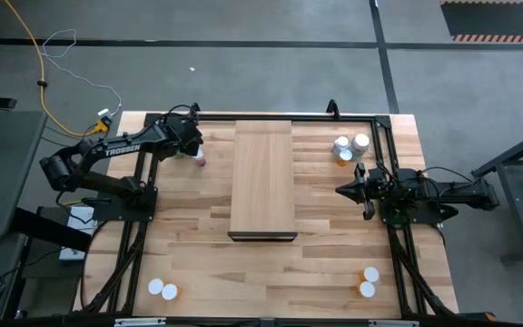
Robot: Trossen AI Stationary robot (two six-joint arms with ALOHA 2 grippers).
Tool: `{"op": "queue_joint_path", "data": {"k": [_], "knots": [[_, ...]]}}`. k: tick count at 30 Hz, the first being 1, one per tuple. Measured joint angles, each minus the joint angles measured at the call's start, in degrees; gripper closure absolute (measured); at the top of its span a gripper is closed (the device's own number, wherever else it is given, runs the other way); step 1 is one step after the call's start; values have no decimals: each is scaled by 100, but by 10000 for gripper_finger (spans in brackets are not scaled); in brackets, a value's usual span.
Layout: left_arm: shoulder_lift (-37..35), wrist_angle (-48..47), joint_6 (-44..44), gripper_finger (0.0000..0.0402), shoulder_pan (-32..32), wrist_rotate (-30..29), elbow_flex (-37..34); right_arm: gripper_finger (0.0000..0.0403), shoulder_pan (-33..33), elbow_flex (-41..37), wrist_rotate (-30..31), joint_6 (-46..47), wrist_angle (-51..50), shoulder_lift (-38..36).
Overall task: Pick and place medicine bottles onto shelf by color
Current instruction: Put the green pill bottle on the shelf
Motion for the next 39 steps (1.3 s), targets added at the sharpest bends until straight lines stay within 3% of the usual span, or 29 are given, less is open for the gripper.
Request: {"op": "queue_joint_path", "data": {"k": [7,16,26,31,39], "knots": [[-7,3,7,216,4,24,5,403,0,-1,0,0,-2,0],[-161,-20,141,221,0,141,92,403,0,-1,0,1,0,0],[-681,-11,340,278,-3,133,166,403,1,-1,0,2,-1,0],[-802,-55,319,272,-20,136,168,403,-1,0,0,1,-2,2],[-811,-48,-91,221,-377,-124,-35,403,0,-2,0,0,-1,0]]}}
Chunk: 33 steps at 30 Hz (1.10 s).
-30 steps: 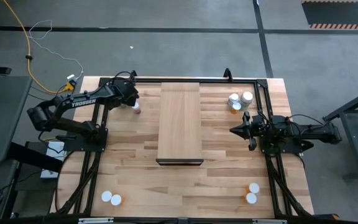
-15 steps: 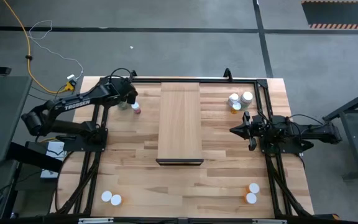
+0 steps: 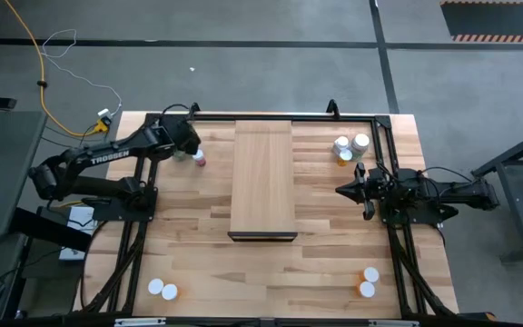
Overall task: Pick and place medicine bottles onto shelf by color
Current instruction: Put the green pill bottle on the shelf
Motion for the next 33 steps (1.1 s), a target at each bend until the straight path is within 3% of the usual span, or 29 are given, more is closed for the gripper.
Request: {"op": "queue_joint_path", "data": {"k": [6,12,27,33], "knots": [[0,43,-576,178,-122,-85,-420,403,2,1,0,2,0,2],[0,286,-831,159,-119,-269,-623,403,2,1,0,-1,-1,0],[4,839,-953,162,-117,61,-916,403,1,1,0,0,1,1],[0,861,-854,192,-117,84,-914,403,2,1,0,2,-1,0]]}}
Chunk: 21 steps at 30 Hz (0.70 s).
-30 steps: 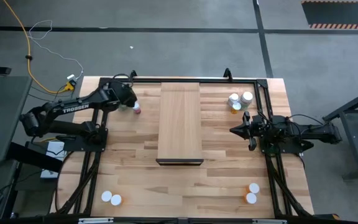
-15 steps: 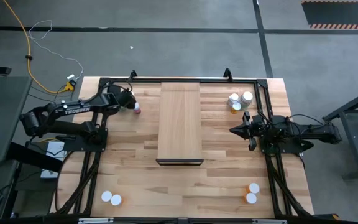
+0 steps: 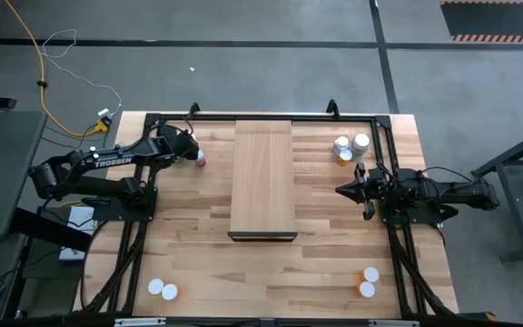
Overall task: Pick and place medicine bottles onto shelf by color
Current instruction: Put the green pill bottle on the shelf
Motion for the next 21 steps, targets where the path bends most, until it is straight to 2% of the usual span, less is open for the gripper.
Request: {"op": "queue_joint_path", "data": {"k": [4,10,14,21], "knots": [[-3,-3,50,220,2,-18,9,403,-1,-1,0,-2,0,0],[-175,-189,408,219,2,81,101,403,-2,-2,0,0,2,0],[-471,-469,610,209,0,63,436,403,-2,-1,0,-1,1,0],[-1025,-570,974,220,-238,45,1124,403,-1,-2,0,-1,1,0]]}}
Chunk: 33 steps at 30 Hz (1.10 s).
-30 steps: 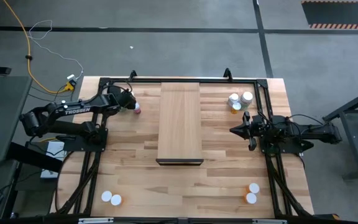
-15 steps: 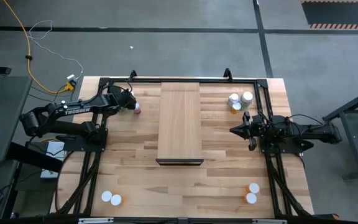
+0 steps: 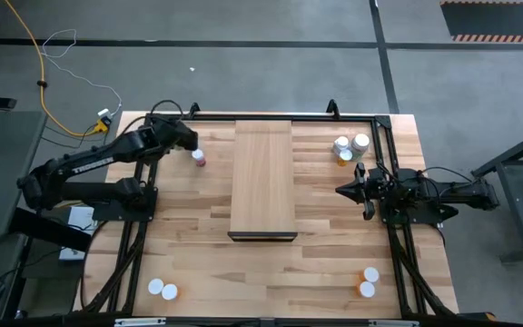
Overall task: Pick and place medicine bottles onto shelf by color
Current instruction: Put the green pill bottle on the shelf
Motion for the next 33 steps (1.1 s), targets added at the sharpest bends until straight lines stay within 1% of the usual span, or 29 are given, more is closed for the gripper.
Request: {"op": "queue_joint_path", "data": {"k": [5,9,11,13,19,24,28,31,33], "knots": [[-149,556,371,215,-540,21,409,403,1,1,0,0,-1,1],[15,1686,1044,213,-1035,400,541,403,1,0,0,1,-1,0],[212,2325,1423,214,-1254,560,561,403,0,0,0,1,-1,0],[458,2678,1653,215,-1391,616,664,403,-1,0,0,-1,1,0],[1448,2499,2057,213,-1521,771,1474,403,-1,1,0,0,0,0],[2278,2074,2397,213,-1407,933,2314,403,0,1,0,-1,1,1],[2678,1757,2491,209,-1202,1221,2913,403,0,2,0,0,0,1],[2874,1640,2536,210,-1050,1499,3151,403,0,1,0,0,0,1],[2963,1629,2535,210,-945,1763,3186,403,0,1,0,1,-1,1]]}}
